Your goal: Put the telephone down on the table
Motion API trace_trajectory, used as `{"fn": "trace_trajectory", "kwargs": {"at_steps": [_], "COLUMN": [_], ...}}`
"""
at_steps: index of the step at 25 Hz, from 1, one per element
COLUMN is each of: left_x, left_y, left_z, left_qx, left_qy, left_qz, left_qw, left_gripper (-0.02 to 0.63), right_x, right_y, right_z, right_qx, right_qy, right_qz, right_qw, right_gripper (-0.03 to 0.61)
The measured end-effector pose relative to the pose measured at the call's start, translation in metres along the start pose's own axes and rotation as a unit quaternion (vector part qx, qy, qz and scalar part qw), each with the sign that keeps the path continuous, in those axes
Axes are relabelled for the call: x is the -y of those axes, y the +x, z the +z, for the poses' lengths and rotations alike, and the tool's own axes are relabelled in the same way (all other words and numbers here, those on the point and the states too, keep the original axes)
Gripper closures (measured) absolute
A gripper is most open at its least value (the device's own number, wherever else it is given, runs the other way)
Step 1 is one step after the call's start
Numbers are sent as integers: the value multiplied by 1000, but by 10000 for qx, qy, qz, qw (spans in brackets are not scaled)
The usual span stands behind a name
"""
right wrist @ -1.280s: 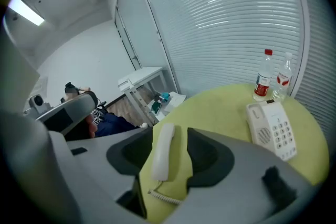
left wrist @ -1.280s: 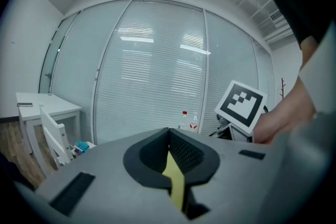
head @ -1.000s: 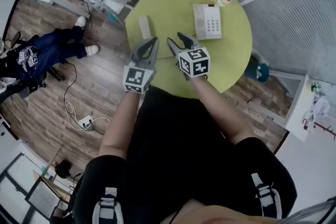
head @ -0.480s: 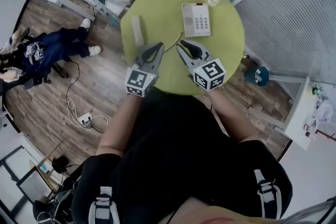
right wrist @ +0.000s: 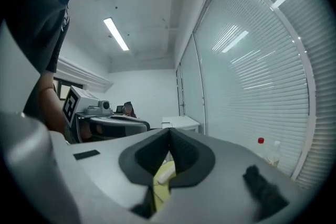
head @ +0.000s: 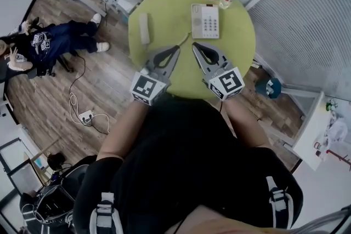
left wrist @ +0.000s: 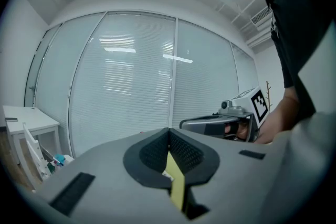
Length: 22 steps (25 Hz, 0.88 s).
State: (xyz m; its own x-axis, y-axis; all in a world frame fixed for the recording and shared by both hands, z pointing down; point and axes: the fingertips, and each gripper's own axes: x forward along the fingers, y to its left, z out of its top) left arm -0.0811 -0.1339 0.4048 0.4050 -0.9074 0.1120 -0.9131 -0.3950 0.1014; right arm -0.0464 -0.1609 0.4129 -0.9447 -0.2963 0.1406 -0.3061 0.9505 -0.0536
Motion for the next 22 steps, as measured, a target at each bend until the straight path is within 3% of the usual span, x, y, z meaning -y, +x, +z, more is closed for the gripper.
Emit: {"fn": "trace_trajectory", "kwargs": {"at_steps": [22], "left_x": [26], "left_y": [4], "left_z": [11], "left_qx": [152], "left_qy": [203], "left_qz": [127], "left_qw": [9996], "left_gripper": [603], "right_x": [-5], "right_y": [-31], "right_z": [8], "right_qx": [120], "right_qy": [-63], "right_qz": [119], "right_qw": [9998], "right_gripper": [561]}}
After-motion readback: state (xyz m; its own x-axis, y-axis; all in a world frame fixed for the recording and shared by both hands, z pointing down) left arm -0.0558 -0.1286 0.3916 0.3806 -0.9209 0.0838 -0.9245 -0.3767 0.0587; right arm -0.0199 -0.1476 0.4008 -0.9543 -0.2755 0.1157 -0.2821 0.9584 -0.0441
